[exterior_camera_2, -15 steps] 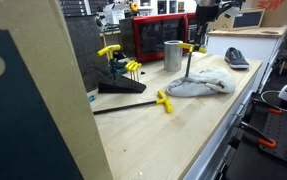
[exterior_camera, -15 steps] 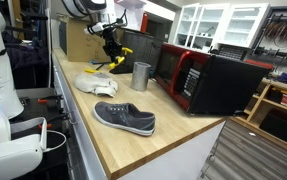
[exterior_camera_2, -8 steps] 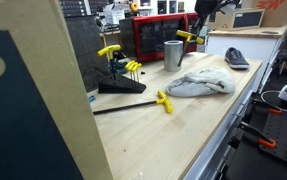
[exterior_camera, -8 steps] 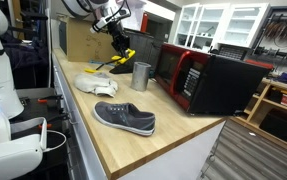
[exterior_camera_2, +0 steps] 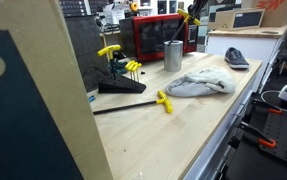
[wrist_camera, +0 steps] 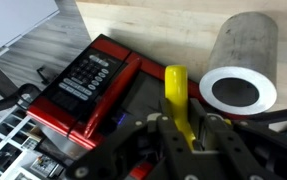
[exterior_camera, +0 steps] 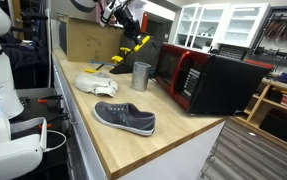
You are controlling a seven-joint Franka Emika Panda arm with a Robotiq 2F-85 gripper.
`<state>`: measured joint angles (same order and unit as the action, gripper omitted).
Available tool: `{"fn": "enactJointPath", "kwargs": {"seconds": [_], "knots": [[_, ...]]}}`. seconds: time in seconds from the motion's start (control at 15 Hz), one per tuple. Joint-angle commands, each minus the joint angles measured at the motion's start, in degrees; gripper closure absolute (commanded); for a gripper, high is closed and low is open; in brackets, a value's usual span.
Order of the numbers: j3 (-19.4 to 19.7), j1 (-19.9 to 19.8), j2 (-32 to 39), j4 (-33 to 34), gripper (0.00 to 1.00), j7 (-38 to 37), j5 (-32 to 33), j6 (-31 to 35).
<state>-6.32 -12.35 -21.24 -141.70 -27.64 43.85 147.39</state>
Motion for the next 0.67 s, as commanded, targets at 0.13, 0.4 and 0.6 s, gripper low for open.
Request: {"fn": "enactJointPath", "kwargs": {"seconds": [0.13, 0.4, 0.6], "knots": [[-0.18, -2.07, 0.2, 4.34, 0.94, -9.48, 8.69, -0.99], [0.67, -2.38, 0.56, 6.12, 0.94, -14.21, 14.52, -2.64], [1.71, -1.79, 1.05, 7.16, 0.94, -17.08, 18.73, -4.76]]}}
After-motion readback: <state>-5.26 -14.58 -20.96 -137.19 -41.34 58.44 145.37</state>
